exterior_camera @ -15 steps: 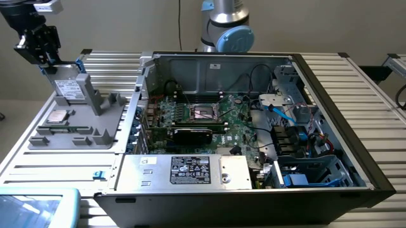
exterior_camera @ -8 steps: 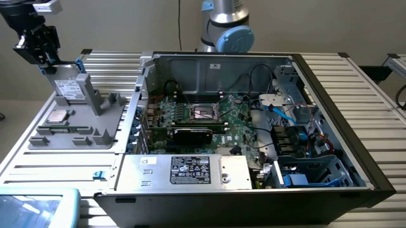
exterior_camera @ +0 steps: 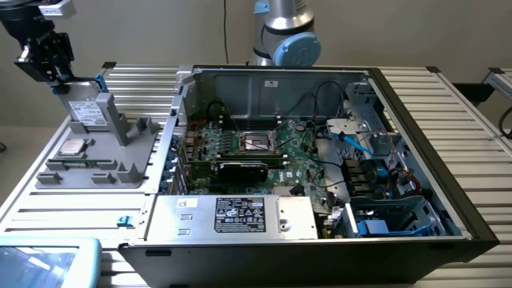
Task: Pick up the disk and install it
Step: 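Pick up the disk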
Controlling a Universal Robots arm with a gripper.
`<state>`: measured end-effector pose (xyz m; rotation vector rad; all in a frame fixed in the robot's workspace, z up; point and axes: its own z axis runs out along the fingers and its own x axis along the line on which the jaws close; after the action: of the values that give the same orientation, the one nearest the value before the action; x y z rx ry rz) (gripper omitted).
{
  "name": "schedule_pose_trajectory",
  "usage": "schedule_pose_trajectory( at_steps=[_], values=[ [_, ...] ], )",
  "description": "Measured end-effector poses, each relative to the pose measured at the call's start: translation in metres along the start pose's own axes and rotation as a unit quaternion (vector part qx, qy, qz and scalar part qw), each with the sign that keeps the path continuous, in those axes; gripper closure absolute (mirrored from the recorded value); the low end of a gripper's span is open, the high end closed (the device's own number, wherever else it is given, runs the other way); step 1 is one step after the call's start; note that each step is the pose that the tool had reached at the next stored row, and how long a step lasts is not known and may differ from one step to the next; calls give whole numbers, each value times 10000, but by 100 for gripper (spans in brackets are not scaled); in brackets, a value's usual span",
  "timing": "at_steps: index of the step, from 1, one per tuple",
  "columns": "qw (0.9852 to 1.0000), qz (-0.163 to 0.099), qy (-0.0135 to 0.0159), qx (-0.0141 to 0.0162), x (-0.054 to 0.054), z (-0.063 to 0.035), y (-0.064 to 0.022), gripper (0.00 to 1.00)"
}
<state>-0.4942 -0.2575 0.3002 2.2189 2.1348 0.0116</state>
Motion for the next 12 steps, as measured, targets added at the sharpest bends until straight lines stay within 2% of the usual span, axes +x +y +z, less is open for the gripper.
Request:
schedule_pose_trajectory(
  at_steps=[7, 12],
  values=[
    [10000, 0, 3, 0, -50, 2, -1, 54],
    [10000, 3, 52, 1, -51, 9, -2, 54]
  ],
)
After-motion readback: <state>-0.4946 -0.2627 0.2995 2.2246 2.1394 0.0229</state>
